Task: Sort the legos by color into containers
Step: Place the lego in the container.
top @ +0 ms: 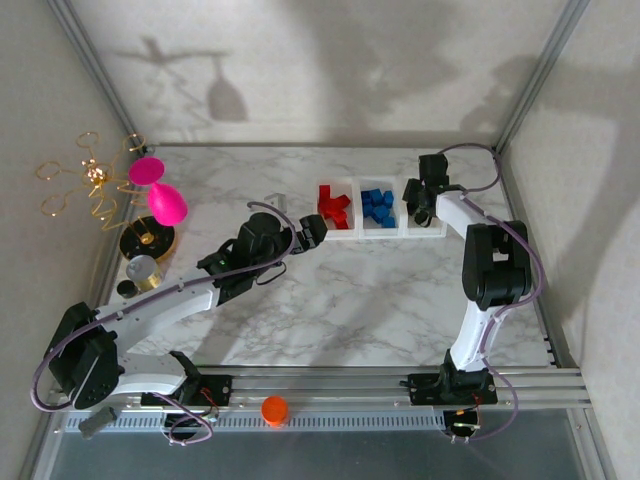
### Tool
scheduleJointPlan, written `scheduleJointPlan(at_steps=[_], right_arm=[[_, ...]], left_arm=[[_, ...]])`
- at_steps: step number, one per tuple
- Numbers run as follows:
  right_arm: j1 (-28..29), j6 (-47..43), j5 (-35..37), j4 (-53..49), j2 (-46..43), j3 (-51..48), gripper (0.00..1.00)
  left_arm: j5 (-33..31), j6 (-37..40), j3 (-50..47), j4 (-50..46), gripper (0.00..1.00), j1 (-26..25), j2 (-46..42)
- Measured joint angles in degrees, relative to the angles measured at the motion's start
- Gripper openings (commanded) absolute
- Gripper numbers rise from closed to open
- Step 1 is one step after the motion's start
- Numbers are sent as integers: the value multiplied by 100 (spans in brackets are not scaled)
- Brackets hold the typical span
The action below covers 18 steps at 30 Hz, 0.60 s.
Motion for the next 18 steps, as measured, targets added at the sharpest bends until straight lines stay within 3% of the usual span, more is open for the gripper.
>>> scheduleJointPlan(at_steps=[7, 18], right_arm=[[503, 26, -190, -83, -868, -376, 74], [2667, 105, -302, -118, -1473, -868, 79]], left_arm=[[13, -7, -2, -98, 100, -2, -138], [-424, -210, -470, -925, 100, -4, -1443]])
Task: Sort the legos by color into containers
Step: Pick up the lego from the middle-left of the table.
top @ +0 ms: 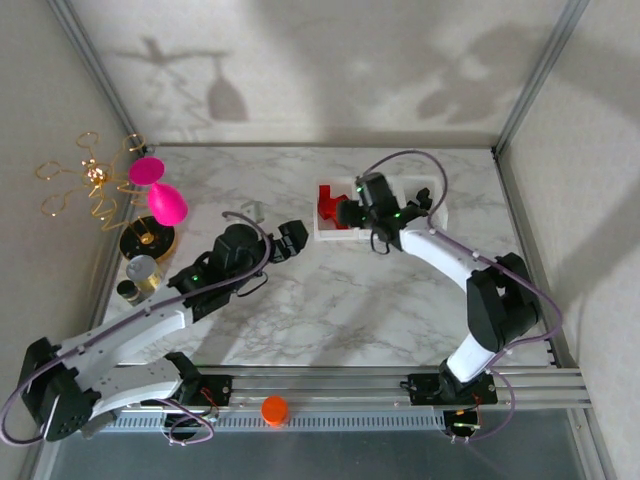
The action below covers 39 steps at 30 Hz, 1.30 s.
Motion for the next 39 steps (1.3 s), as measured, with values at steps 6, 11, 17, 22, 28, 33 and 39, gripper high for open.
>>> scheduleJointPlan(at_steps=[6, 11, 17, 22, 28, 33, 39], right_arm=[[1104, 101, -258, 372, 103, -229, 81], [1766, 46, -549, 839, 861, -42, 84], [2046, -315, -896, 1075, 1989, 621, 84], [2146, -601, -1058, 1276, 2680, 1403, 77], [2155, -850, -1196, 1460, 3340, 2070, 64], [2170, -1008, -1198, 1429, 3794, 2546, 56], [2221, -1167, -1172, 1281, 4052, 2870, 37]], left_arm=[[-492, -225, -179, -748, 100, 39, -946], [-756, -393, -201, -1231, 100, 107, -1364], [-979, -470, -201, -1716, 100, 181, -1445], [-1113, -560, -201, -1943, 100, 247, -1641], [-1259, -662, -302, -2098, 100, 299, -2013], [-1320, -708, -304, -2184, 99, 341, -2065], [-1318, -706, -326, -2221, 100, 358, -2120]])
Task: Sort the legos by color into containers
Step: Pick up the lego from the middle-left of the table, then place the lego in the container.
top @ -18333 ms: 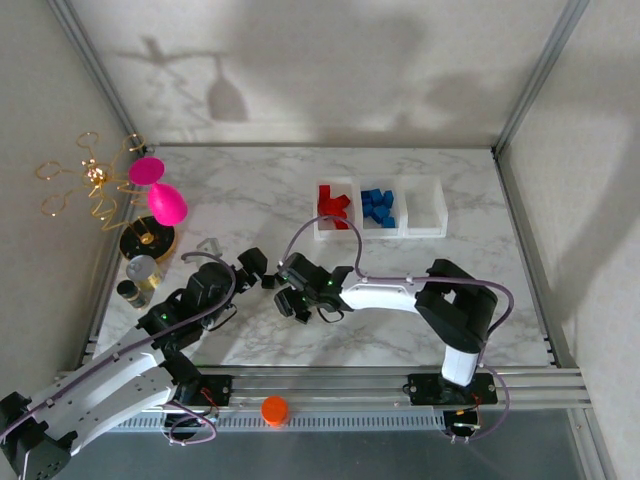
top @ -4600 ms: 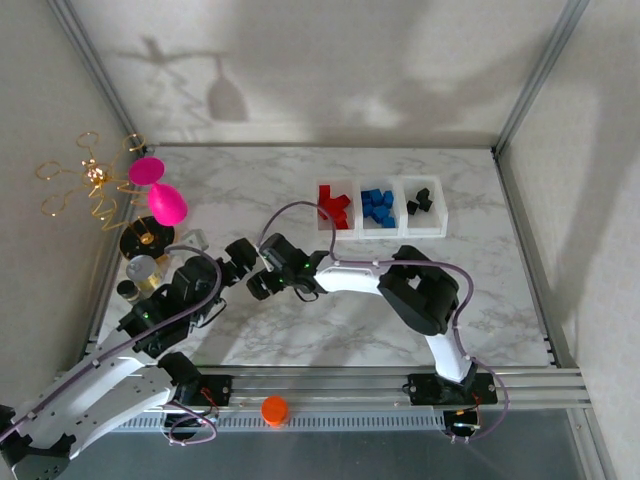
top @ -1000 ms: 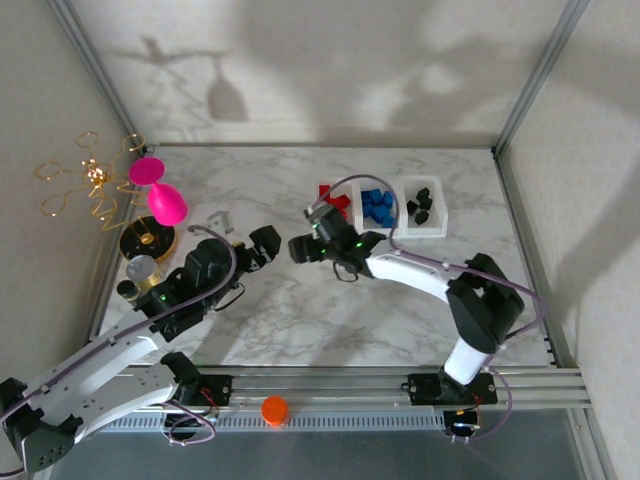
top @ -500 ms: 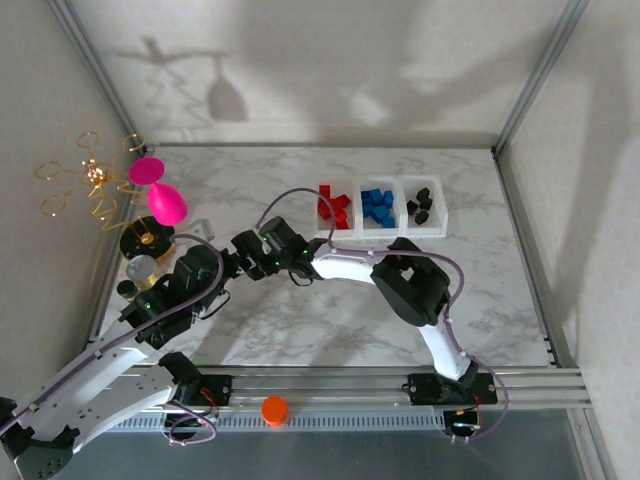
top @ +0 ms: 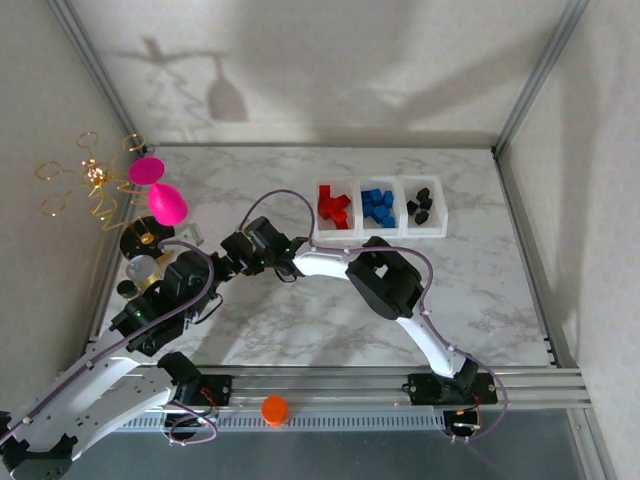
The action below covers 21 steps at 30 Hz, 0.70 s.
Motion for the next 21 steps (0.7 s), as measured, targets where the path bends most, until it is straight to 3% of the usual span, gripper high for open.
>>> scheduleJointPlan(at_steps=[4, 7, 12, 21], right_arm=[[15, -9, 31, -44, 0, 0, 23], [22, 15, 39, -44, -66, -70, 18], [22, 76, 39, -83, -468, -479, 17], [-225, 525, 225, -111, -2201, -1707, 14]], left_arm=[[7, 0, -33, 7, 100, 22, 7], [9, 2, -74, 11, 100, 26, 9], [39, 7, -76, 105, 100, 31, 9], [315, 138, -74, 426, 100, 31, 149]])
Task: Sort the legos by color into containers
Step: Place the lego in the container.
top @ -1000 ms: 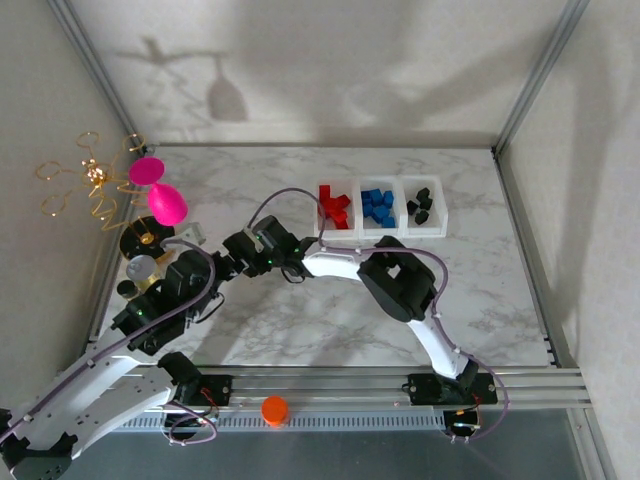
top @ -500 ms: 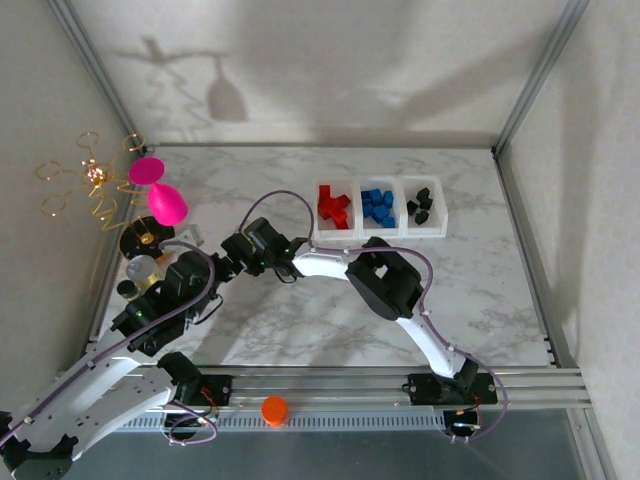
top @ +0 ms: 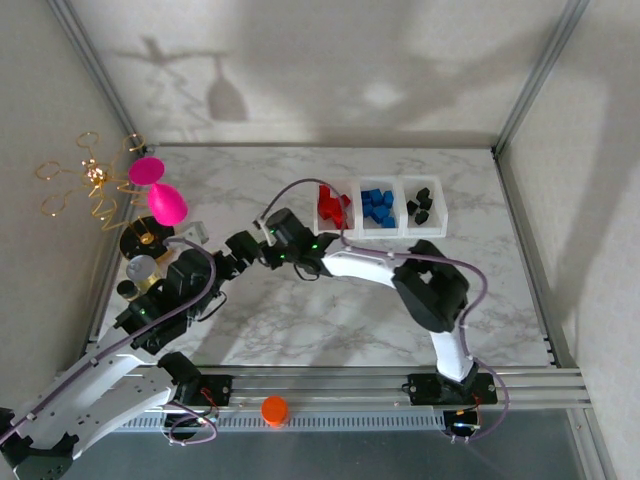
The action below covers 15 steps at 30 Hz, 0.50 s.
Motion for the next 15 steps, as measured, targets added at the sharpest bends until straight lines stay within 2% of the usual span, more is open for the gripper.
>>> scheduleJointPlan(at_steps=[8, 15], right_arm=[[-1027, 503, 549, -273, -1364, -922, 13], [-2321, 772, 866, -601, -2247, -1600, 14]], left_arm=[[444, 160, 2, 605, 100, -4, 509], [780, 389, 48, 1353, 100, -291, 1462]])
